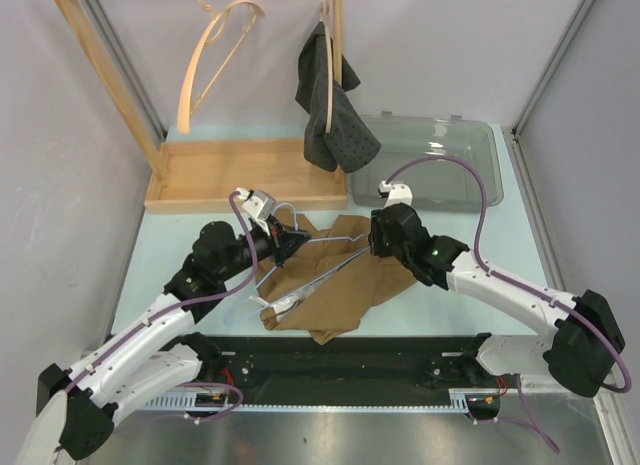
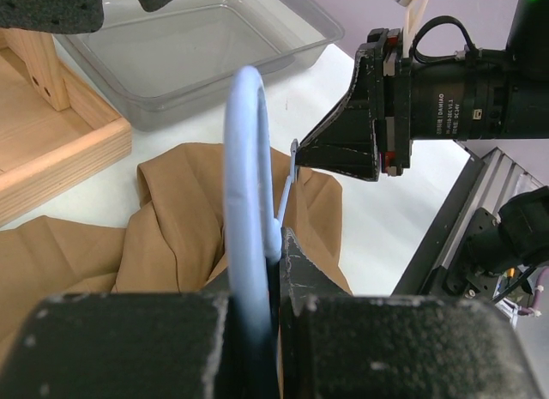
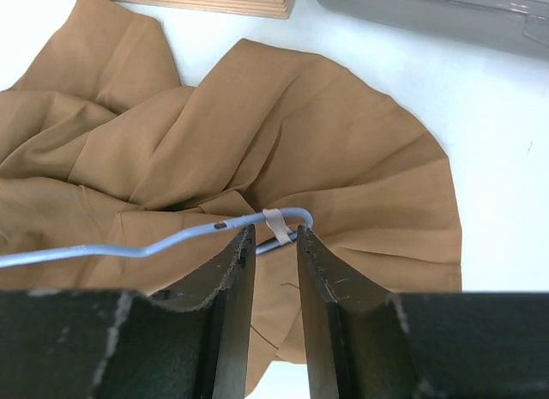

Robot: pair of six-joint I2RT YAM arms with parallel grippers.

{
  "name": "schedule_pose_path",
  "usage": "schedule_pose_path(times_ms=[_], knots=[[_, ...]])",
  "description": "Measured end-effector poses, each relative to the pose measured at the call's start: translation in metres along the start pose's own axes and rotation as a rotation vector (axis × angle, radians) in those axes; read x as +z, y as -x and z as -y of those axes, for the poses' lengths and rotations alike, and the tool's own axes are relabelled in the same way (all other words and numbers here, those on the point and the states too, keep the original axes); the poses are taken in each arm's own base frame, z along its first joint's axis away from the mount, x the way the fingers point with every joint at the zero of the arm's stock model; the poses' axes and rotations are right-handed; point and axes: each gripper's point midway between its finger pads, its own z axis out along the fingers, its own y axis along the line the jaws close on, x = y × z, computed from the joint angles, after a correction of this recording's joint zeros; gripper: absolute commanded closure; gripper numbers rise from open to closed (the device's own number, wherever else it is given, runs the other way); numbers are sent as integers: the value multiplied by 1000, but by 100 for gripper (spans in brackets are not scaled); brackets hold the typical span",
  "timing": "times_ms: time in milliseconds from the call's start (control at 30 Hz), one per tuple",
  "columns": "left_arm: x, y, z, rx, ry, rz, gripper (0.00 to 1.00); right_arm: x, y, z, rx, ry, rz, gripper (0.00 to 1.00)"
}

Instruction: Place the skirt on the hanger

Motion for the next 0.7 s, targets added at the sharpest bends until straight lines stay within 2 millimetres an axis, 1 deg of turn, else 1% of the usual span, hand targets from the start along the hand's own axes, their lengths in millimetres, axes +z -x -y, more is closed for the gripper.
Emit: schedule_pose_path(times_ms=[167, 267, 533, 567, 633, 667, 700], knots=[[0, 0, 0, -3, 0, 0, 100, 3, 3, -2, -6, 8, 18, 72], [0, 0, 0, -9, 0, 0, 100, 7, 2, -3, -12, 8, 19, 74], [0, -1, 0, -16, 1, -4, 100, 18, -7, -1, -37, -11, 28, 78], [1, -1, 0, -20, 1, -5, 100, 19, -8, -1, -40, -16, 37, 80], [1, -2, 0, -28, 2, -9, 100, 20, -10, 0, -49, -27, 49, 87], [1, -3, 0, -32, 3, -11, 100, 20, -11, 0, -55, -33, 56, 93], [2, -3, 0, -34, 4, -13, 100, 21, -12, 1, -62, -39, 63, 96]])
